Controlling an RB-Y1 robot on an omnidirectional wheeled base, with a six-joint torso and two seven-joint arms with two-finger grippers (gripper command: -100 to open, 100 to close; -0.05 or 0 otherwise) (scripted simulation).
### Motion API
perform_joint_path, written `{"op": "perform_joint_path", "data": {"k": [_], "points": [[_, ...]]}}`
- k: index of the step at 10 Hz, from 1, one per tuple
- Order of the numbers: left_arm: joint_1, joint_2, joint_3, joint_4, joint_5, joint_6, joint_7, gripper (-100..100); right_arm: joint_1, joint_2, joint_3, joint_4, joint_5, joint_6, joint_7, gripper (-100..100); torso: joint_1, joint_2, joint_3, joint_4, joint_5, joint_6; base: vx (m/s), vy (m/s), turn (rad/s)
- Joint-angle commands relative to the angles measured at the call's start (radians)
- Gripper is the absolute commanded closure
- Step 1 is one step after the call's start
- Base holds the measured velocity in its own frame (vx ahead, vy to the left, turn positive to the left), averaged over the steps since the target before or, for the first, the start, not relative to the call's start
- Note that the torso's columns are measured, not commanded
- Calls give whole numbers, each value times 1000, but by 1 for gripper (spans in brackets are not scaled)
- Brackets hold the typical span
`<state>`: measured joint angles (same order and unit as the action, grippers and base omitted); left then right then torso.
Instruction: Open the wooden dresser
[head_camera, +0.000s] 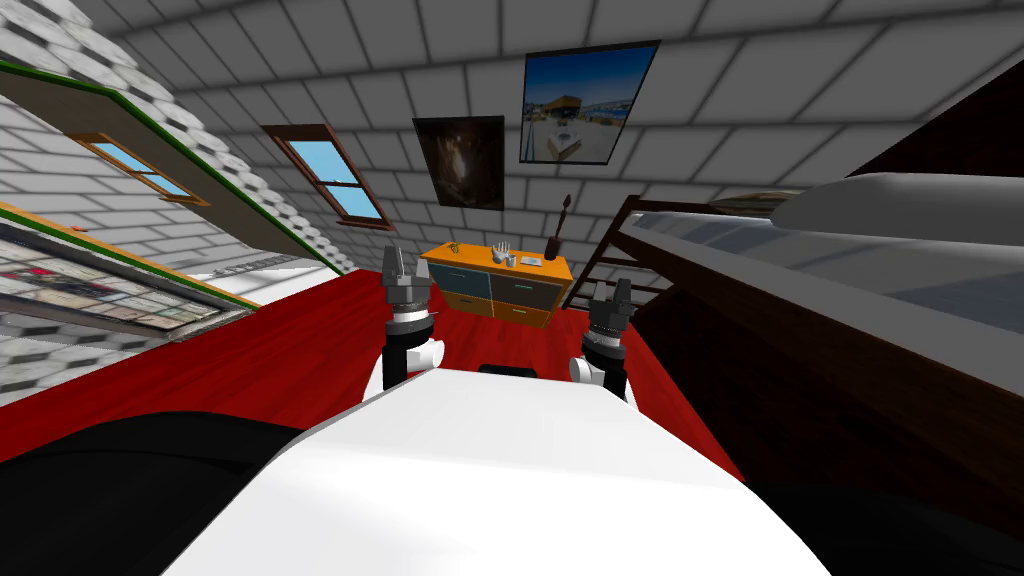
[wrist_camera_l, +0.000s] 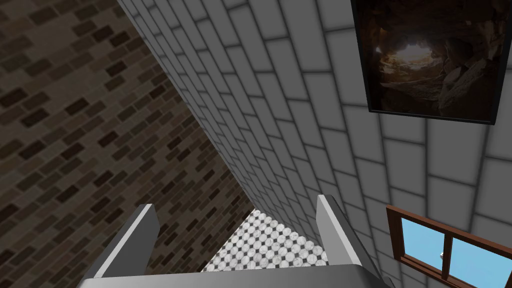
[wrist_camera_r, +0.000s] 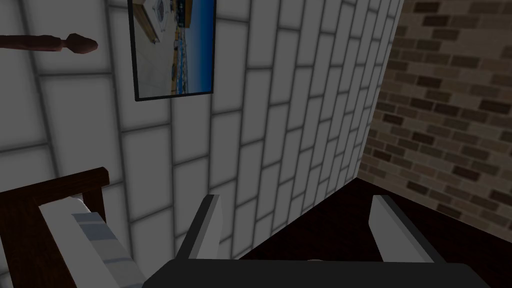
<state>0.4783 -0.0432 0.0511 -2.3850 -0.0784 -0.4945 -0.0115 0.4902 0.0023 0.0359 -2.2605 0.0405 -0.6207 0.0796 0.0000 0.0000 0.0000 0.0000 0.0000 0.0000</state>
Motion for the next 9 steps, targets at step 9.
{"op": "perform_joint_path", "data": {"k": [9], "points": [[0, 0, 0, 0, 0, 0, 0, 0, 0, 0, 0, 0, 0, 0, 0, 0, 0, 618, -1234, 617, 0, 0, 0, 0, 0]]}}
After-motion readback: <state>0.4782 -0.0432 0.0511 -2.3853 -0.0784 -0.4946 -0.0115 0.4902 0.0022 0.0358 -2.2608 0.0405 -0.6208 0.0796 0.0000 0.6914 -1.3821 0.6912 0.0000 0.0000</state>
